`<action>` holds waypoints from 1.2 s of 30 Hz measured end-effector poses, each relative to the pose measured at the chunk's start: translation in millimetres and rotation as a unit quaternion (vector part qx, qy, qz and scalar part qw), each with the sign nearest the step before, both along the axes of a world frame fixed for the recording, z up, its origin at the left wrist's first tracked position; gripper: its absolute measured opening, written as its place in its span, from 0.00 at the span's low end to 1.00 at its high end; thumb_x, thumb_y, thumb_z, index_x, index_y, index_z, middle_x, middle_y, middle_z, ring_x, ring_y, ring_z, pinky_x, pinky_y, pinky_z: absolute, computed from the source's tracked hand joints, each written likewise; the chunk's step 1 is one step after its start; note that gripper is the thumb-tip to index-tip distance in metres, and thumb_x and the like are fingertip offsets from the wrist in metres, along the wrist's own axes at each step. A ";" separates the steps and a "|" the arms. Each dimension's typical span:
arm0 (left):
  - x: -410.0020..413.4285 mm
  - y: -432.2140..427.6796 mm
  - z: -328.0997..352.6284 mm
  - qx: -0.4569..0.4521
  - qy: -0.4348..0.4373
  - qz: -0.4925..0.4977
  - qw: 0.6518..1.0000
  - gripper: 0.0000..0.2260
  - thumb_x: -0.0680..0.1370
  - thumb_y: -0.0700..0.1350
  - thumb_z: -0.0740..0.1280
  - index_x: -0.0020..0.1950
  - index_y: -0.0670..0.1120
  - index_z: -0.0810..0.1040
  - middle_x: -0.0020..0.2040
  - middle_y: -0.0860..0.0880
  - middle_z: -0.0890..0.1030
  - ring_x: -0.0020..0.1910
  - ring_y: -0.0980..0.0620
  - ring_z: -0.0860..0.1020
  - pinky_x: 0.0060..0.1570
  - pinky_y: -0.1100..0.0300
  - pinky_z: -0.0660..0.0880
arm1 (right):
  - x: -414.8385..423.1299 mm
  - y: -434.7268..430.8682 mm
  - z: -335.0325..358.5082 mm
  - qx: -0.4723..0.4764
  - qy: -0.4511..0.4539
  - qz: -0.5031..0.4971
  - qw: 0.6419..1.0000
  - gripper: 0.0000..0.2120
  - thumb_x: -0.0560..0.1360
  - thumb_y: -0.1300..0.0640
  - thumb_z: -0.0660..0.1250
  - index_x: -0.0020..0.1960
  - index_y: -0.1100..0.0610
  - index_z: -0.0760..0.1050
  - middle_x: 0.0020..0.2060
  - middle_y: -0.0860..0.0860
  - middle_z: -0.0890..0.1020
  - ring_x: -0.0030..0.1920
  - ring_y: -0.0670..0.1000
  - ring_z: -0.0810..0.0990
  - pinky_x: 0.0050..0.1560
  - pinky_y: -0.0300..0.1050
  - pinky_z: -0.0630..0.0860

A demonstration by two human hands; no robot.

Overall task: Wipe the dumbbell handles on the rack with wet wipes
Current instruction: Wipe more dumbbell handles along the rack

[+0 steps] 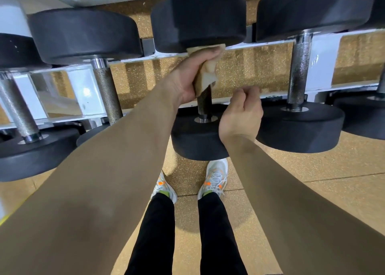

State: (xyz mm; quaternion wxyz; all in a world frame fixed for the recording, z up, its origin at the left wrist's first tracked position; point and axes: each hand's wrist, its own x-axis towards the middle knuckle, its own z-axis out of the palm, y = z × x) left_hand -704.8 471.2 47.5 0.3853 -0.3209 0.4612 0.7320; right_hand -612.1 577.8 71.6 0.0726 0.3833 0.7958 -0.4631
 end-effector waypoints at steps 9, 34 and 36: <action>31.2 -14.7 -12.1 0.045 -0.025 -0.099 0.994 0.12 0.75 0.46 0.72 0.54 0.42 0.77 0.36 0.49 0.79 0.35 0.53 0.77 0.41 0.58 0.76 | -0.8 -2.3 3.0 0.002 -0.006 0.004 1.000 0.12 0.76 0.50 0.53 0.47 0.53 0.73 0.47 0.53 0.80 0.48 0.55 0.76 0.45 0.48 0.67; 33.9 -13.1 -5.2 0.045 -0.033 -0.113 0.992 0.09 0.77 0.44 0.72 0.54 0.42 0.79 0.41 0.45 0.82 0.42 0.49 0.81 0.56 0.49 0.79 | -1.4 -1.0 4.7 0.011 -0.006 0.021 1.000 0.12 0.79 0.53 0.54 0.46 0.57 0.73 0.42 0.54 0.79 0.43 0.55 0.75 0.41 0.47 0.64; 40.4 -16.4 -5.7 0.038 -0.021 -0.165 0.985 0.08 0.77 0.41 0.72 0.54 0.41 0.80 0.45 0.44 0.84 0.46 0.48 0.84 0.54 0.52 0.80 | -1.1 -0.6 5.7 0.012 -0.002 0.023 1.000 0.13 0.78 0.52 0.53 0.46 0.58 0.74 0.42 0.54 0.80 0.43 0.55 0.75 0.40 0.47 0.64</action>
